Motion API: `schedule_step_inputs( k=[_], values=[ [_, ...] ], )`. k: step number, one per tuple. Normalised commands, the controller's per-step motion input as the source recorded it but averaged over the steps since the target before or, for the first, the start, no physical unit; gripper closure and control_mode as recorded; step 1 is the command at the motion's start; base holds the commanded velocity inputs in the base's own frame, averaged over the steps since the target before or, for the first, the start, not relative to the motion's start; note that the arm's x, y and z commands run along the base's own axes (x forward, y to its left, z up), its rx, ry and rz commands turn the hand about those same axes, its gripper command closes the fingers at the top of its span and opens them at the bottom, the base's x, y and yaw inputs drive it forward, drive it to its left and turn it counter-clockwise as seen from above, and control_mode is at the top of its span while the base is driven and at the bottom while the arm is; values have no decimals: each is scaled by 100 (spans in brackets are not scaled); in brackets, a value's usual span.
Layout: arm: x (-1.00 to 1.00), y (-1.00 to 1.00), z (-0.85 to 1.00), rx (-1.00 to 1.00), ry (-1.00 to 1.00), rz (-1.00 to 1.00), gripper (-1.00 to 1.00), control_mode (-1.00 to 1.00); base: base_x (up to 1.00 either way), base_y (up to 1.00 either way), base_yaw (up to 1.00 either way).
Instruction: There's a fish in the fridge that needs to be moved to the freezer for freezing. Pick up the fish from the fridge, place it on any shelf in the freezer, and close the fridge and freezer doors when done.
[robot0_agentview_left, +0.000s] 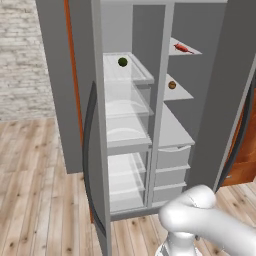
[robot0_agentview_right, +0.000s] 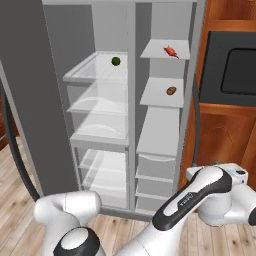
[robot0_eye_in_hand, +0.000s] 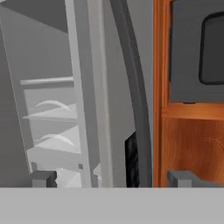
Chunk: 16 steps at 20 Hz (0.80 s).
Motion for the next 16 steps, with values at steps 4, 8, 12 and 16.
schedule_step_inputs(
  k=[4, 8, 12, 16],
  values=[
    [49, -6, -35, 0, 0, 11, -100, -100, 0, 0, 0],
    [42, -25, -26, 1, 0, 12, -100, -100, 0, 0, 0],
    [38, -6, -33, 0, 0, 10, -100, -100, 0, 0, 0],
    [51, -5, -42, 0, 0, 8, -100, -100, 0, 0, 0]
  ],
)
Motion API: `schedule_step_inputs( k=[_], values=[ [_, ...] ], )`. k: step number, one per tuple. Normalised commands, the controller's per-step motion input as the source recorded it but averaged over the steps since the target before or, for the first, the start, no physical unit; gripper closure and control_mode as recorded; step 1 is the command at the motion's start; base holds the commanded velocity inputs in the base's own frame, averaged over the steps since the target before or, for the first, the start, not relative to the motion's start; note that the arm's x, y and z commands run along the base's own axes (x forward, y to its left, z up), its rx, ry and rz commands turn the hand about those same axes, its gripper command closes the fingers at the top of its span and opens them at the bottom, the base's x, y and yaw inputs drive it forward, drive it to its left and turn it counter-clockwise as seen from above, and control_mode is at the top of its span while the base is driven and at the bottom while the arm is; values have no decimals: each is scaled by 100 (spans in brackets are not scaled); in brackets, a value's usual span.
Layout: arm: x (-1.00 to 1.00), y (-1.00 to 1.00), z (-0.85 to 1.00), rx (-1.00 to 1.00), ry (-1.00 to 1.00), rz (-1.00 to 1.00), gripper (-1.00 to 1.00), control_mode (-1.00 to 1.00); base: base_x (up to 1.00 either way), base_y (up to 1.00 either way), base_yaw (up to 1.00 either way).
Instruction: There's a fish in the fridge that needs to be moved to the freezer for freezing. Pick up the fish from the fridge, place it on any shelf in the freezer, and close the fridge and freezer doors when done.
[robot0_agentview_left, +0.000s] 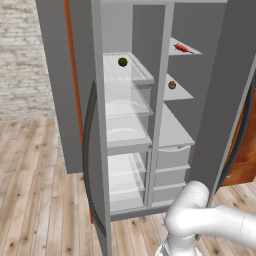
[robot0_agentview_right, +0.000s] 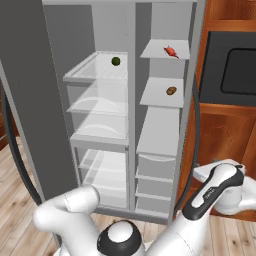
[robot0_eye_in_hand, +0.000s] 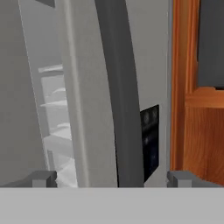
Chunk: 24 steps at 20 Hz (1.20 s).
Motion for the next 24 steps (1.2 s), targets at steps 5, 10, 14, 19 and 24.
schedule_step_inputs(
  k=[5, 10, 14, 19, 24],
  values=[
    [59, -6, -45, 0, 0, 5, -100, -100, 0, 0, 0],
    [30, -51, -30, 1, 0, 4, -100, -100, 0, 0, 0],
    [17, -14, -28, 0, 0, 0, -100, -100, 0, 0, 0],
    [35, 8, -24, 0, -1, 0, -100, -100, 0, 0, 0],
    [1, 75, -8, -1, -11, -1, -100, -100, 0, 0, 0]
  ],
)
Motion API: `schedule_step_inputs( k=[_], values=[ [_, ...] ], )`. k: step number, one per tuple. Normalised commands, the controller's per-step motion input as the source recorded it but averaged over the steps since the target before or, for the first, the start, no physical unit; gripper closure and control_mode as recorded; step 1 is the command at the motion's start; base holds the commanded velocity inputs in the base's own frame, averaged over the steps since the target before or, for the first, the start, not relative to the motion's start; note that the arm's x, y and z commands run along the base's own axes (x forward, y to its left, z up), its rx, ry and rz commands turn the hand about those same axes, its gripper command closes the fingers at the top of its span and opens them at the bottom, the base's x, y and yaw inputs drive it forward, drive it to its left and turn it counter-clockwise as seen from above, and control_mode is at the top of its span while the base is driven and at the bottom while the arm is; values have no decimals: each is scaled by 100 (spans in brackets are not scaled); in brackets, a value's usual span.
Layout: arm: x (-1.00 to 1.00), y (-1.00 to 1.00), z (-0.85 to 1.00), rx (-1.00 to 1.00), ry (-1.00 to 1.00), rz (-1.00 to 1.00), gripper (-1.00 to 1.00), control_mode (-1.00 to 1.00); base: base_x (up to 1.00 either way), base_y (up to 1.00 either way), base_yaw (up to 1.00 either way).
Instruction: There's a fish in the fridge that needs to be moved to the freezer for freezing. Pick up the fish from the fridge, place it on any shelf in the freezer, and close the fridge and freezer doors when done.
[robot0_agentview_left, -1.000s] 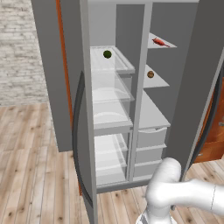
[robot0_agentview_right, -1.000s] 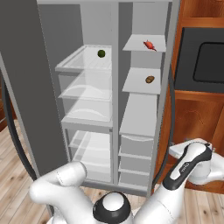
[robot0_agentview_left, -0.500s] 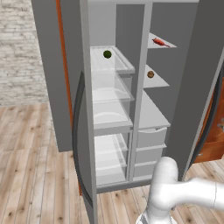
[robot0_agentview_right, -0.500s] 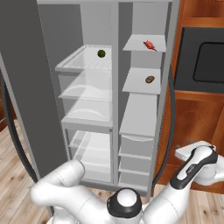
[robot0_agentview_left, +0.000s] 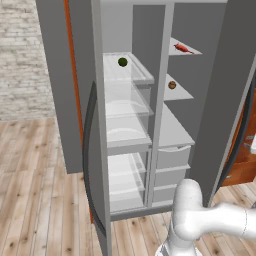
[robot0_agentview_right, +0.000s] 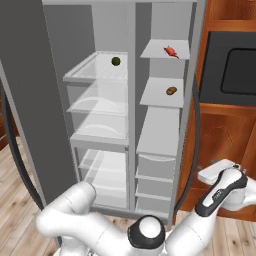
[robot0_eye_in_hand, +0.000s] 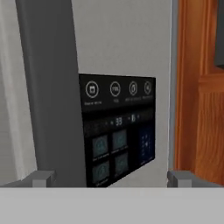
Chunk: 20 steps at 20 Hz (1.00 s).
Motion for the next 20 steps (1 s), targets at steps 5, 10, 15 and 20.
schedule_step_inputs(
  k=[5, 10, 15, 20],
  values=[
    [-12, 100, 0, -4, -13, 0, -100, -100, 0, 0, 0],
    [22, 100, 0, -11, 2, -7, -100, -100, 0, 0, 0],
    [54, 100, 0, -15, 1, -9, -100, -100, 0, 0, 0],
    [53, 100, 0, -13, 2, -8, -100, -100, 0, 0, 0]
  ],
)
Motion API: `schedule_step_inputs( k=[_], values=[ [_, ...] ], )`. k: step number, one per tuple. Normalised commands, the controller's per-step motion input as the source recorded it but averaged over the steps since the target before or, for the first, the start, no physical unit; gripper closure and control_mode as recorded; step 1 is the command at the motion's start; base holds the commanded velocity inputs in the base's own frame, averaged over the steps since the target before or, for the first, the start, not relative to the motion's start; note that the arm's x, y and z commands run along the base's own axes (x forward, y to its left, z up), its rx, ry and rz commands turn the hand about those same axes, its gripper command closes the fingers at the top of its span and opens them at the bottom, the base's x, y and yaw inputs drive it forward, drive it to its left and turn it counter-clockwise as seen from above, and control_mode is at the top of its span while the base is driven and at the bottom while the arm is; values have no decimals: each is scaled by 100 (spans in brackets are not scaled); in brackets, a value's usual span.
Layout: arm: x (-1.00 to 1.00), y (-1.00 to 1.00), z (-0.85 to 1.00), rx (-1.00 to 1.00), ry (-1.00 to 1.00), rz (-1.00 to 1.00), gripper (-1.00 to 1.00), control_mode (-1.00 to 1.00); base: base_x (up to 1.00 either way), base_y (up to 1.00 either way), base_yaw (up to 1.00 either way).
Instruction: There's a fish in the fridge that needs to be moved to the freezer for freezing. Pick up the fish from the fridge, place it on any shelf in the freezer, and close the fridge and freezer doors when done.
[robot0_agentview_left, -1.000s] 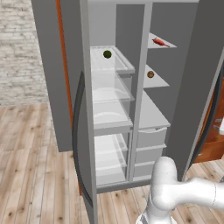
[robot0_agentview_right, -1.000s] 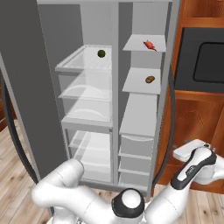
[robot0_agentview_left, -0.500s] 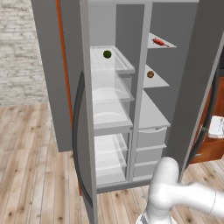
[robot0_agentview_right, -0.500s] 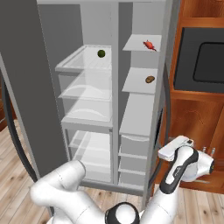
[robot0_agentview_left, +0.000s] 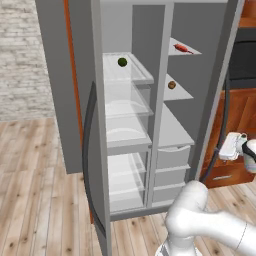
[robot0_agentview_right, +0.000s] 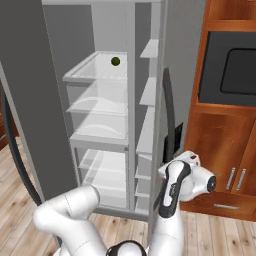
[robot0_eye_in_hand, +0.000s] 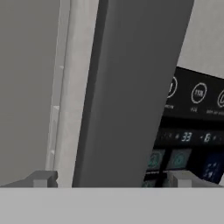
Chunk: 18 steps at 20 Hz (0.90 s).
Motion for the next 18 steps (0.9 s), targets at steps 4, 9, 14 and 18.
schedule_step_inputs(
  k=[4, 9, 14, 18],
  values=[
    [57, 100, 0, -9, 4, -4, -100, -100, 0, 0, 0],
    [52, 100, 0, 0, 21, 2, -100, -100, 0, 0, 0],
    [39, 100, 0, 1, 16, 8, -100, -100, 0, 0, 0],
    [13, 100, 0, 0, -1, 0, -100, -100, 0, 0, 0]
  ],
)
